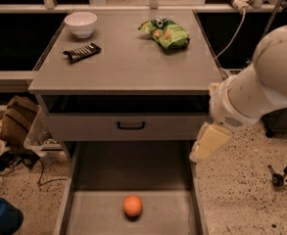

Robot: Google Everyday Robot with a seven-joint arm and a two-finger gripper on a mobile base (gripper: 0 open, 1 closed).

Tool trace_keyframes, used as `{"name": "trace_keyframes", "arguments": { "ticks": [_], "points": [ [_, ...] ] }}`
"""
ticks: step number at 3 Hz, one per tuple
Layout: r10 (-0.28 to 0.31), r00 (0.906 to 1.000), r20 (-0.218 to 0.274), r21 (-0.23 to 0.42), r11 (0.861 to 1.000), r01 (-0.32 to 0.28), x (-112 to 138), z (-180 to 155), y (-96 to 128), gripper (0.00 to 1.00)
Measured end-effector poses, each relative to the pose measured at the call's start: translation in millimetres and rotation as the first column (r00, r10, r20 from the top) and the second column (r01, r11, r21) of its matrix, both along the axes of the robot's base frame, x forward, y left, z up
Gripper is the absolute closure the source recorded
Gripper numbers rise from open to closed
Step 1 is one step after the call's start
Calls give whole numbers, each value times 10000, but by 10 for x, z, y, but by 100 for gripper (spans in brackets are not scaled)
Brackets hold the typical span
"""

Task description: Pick orange from middle drawer and place on counter

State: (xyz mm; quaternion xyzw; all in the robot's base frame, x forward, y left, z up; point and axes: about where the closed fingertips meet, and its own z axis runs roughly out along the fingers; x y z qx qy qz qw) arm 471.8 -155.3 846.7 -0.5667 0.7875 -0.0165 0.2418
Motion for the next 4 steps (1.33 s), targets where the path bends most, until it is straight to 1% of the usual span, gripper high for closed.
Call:
{"name": "trace_keyframes", "arguments": {
  "ticks": [1, 2, 3, 4],
  "points": [
    [634, 9959, -650, 556, 9967, -598, -81, -577, 307, 0],
    [1249, 9813, -1466, 1130, 9876, -1088, -98, -1087, 571, 0],
    [1249, 9813, -1466, 1130, 9876, -1088, -98, -1087, 571, 0],
    [1350, 9815, -1359, 1750, 9784, -1104, -150, -1392, 711, 0]
  ]
}}
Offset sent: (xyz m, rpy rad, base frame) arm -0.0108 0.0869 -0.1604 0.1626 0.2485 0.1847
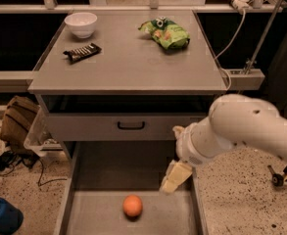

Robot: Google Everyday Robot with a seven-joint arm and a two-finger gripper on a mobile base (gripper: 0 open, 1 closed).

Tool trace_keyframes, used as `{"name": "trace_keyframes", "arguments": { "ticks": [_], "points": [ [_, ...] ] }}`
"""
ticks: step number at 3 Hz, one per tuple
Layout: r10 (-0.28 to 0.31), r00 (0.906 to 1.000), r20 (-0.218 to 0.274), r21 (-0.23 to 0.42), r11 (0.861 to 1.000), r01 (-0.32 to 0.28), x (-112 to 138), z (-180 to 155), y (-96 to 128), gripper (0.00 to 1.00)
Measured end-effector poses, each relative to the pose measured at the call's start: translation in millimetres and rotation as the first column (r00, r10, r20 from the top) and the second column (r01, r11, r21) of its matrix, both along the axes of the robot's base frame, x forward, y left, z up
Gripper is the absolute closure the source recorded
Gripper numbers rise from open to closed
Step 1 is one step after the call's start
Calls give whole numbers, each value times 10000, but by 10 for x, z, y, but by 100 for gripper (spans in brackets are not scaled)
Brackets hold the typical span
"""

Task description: Pick orange from middle drawer and place on counter

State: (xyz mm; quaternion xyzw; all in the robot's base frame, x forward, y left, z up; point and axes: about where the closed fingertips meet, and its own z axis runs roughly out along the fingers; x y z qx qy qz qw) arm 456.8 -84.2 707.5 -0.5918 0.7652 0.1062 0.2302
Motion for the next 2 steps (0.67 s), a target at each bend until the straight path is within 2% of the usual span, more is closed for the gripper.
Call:
{"name": "trace_keyframes", "arguments": {
  "ticks": [1, 2],
  "points": [
    [-127, 9995, -287, 1510, 9884, 169, -201, -608, 235, 0],
    [-219, 9996, -161, 2558, 9664, 253, -153, -960, 436, 0]
  ]
}}
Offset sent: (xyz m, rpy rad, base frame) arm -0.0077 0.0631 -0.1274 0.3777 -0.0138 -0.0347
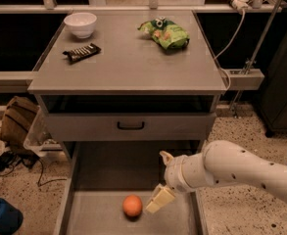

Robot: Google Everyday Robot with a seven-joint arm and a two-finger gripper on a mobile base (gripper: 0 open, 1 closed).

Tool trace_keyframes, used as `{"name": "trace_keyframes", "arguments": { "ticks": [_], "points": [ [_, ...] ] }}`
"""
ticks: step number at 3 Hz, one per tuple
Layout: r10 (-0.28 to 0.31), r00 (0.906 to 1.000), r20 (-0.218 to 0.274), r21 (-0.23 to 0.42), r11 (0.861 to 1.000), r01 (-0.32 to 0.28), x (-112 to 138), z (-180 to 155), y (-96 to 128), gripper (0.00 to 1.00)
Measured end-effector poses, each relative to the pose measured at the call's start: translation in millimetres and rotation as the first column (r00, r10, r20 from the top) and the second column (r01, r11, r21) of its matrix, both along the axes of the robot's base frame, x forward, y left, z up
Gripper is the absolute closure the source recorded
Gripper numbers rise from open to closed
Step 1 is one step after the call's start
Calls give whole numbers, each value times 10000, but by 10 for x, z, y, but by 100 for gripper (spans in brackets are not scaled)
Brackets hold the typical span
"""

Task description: Pick orange from middle drawer and place on counter

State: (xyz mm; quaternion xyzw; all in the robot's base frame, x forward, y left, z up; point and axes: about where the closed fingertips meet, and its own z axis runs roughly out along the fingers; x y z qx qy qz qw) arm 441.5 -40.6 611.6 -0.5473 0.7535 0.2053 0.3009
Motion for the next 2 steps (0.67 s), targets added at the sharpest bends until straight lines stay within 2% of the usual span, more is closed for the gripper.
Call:
{"name": "trace_keyframes", "arguments": {
  "ticks": [1, 2],
  "points": [
    [0, 10000, 0, 0, 10000, 0, 0, 0, 0, 0],
    [-14, 10000, -14, 0, 10000, 14, -10, -217, 142, 0]
  ]
}}
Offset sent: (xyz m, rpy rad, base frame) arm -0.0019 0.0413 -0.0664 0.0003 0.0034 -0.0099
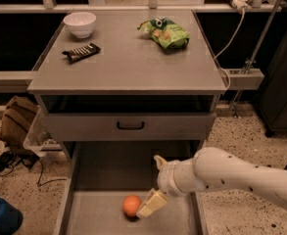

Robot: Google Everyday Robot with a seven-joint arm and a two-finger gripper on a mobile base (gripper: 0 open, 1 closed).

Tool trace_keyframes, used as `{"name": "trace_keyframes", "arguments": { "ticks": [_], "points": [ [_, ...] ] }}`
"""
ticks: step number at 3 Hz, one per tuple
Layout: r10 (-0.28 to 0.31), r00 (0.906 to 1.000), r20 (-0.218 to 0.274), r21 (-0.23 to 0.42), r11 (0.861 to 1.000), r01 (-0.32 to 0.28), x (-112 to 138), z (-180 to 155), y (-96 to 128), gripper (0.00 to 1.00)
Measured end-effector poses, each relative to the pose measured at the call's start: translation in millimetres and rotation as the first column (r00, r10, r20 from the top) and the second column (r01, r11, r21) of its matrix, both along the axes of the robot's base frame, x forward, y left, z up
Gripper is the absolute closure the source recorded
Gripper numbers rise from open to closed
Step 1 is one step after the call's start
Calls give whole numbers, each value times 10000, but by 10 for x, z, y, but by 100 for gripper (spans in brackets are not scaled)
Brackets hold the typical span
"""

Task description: Pick orange from middle drawer and place on counter

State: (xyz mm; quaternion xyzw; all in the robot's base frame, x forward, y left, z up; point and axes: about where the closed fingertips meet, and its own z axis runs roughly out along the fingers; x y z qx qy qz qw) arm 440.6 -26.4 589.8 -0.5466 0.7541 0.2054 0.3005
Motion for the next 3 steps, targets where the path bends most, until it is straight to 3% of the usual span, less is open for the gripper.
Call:
{"name": "trace_keyframes", "arguments": {
  "ticks": [1, 3],
  "points": [
    [-218, 9998, 33, 179, 9996, 217, 70, -625, 362, 0],
    [-255, 9996, -95, 325, 9991, 258, 96, -704, 366, 0]
  ]
}}
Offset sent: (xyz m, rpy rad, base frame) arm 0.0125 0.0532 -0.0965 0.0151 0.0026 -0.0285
